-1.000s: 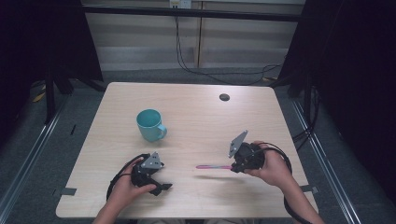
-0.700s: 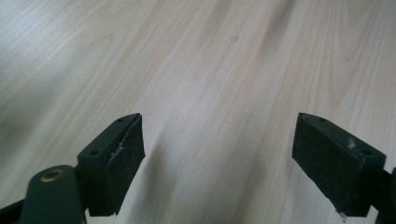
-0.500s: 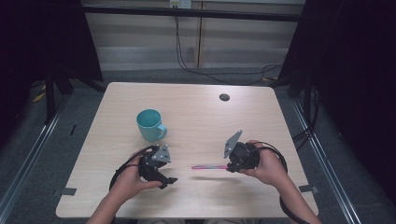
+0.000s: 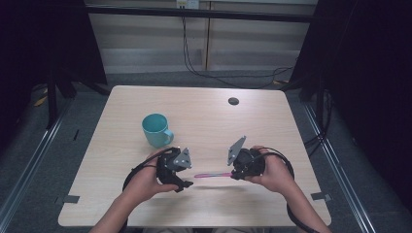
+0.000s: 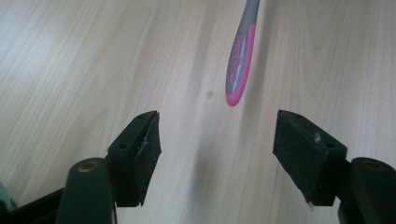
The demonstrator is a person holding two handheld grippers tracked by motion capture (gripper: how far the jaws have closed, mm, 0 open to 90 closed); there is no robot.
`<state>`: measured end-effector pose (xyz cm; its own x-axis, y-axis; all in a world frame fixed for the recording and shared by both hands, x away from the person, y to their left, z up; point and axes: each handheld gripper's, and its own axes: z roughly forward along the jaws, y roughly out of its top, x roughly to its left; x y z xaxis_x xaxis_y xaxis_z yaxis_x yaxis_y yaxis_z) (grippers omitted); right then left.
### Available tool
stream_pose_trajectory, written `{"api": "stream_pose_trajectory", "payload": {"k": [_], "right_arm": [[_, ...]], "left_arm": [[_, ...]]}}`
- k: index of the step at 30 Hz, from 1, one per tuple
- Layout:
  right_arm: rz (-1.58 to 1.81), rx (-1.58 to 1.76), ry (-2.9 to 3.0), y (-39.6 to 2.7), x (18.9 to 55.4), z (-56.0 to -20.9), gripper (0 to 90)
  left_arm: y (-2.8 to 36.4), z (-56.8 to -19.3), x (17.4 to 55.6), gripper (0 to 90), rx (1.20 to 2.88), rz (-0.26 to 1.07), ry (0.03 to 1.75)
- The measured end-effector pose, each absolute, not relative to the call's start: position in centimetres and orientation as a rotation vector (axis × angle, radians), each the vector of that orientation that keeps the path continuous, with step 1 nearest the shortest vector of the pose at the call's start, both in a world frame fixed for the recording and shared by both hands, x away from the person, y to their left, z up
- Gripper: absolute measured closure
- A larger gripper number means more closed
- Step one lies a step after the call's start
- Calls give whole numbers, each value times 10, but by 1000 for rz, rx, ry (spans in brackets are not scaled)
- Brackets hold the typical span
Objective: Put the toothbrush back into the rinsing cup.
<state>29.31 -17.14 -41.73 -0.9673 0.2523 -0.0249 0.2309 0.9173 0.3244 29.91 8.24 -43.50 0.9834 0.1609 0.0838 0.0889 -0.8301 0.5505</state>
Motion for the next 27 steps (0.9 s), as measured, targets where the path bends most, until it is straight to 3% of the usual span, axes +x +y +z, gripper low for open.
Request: {"api": "stream_pose_trajectory", "payload": {"k": [27], "right_arm": [[496,328,3015,-158,294,-413,830]], "left_arm": [[56,-434,296,558,2703,173,75]]}}
